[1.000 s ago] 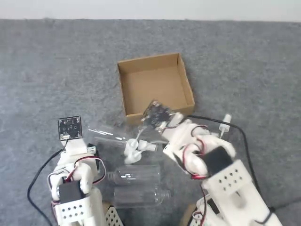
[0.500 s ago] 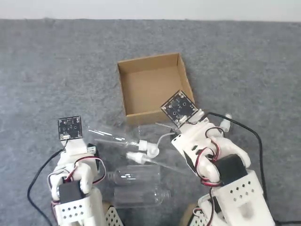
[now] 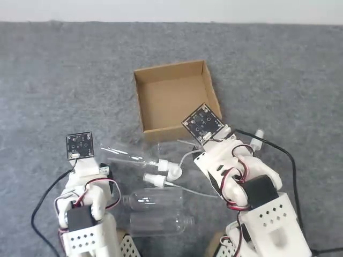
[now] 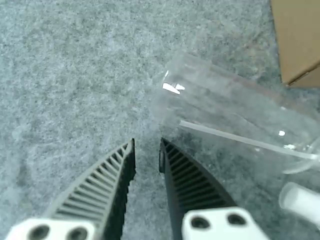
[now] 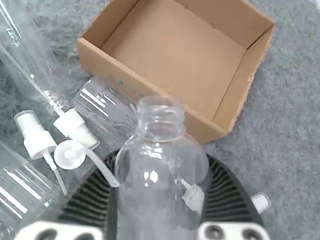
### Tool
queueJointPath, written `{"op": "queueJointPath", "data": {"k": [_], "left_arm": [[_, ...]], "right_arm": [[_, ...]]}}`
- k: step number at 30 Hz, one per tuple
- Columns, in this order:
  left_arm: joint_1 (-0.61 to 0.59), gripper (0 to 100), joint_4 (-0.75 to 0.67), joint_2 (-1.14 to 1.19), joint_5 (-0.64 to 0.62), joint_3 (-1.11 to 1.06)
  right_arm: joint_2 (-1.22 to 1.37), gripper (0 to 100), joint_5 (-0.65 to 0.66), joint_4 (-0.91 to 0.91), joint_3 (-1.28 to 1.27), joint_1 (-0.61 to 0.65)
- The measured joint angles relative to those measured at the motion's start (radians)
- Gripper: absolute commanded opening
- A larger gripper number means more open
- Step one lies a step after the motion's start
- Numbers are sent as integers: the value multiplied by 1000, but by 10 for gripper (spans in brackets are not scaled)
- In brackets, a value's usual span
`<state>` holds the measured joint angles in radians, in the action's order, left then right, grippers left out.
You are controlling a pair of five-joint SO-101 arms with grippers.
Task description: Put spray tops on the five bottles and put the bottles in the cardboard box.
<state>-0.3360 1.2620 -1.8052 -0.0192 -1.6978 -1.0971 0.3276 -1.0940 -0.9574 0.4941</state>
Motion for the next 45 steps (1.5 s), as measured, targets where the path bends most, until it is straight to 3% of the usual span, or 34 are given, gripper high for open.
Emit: {"op": "queueJointPath", "data": {"k": [9,22,34,45], "left_arm": [[0,74,0,0,0,0],[0,74,0,0,0,0],[0,74,0,0,0,0],[0,74,0,0,0,0]], "right_arm": [[-232,90,-3,0,-14,-101],[-575,89,-34,124,-302,-112],[-704,90,-34,130,-345,-117],[-704,90,-144,152,-345,-364]]}}
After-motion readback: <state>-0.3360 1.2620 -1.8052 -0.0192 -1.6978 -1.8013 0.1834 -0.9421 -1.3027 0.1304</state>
